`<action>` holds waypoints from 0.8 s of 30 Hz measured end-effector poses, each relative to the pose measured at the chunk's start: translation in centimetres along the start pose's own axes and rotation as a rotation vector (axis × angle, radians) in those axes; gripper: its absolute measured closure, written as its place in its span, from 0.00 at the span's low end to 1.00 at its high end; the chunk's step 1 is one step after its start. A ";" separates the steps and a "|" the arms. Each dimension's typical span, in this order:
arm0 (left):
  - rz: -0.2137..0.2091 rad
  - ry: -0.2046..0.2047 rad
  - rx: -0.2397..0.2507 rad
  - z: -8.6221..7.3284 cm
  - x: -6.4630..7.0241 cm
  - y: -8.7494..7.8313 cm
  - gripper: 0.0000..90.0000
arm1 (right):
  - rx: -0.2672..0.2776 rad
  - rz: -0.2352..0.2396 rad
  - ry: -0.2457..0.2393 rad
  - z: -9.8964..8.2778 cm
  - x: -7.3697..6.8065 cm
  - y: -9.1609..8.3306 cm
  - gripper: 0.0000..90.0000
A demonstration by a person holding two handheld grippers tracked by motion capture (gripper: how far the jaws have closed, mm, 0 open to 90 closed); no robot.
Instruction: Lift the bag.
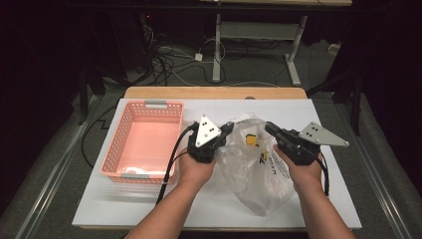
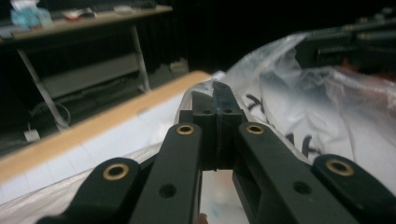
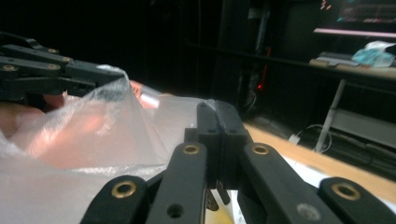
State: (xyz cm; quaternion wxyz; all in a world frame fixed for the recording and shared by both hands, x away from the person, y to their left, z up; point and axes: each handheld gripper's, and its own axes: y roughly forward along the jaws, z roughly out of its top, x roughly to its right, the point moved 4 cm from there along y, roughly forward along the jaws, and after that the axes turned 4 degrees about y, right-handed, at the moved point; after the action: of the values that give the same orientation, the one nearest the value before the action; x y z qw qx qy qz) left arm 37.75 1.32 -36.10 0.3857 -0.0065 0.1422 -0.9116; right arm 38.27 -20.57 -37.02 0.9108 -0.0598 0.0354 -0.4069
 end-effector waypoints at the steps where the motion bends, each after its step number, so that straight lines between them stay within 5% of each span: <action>1: 0.001 0.001 0.013 0.6 -0.1 0.2 0.98 | 0.012 -0.006 -0.004 0.3 0.2 0.1 1.00; 17: 0.036 0.086 0.088 7.3 -0.5 0.9 0.98 | 0.081 -0.056 0.015 3.5 1.8 0.0 1.00; 24: 0.050 0.096 0.178 11.1 -1.1 -0.6 0.98 | 0.093 -0.042 0.006 4.6 1.3 0.3 1.00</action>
State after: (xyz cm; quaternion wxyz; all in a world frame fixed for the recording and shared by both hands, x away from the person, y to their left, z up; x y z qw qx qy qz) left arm 39.44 -0.33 -25.20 0.4000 0.0752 0.0790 -0.9100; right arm 39.90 -21.01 -32.57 0.9037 -0.0168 0.0176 -0.4274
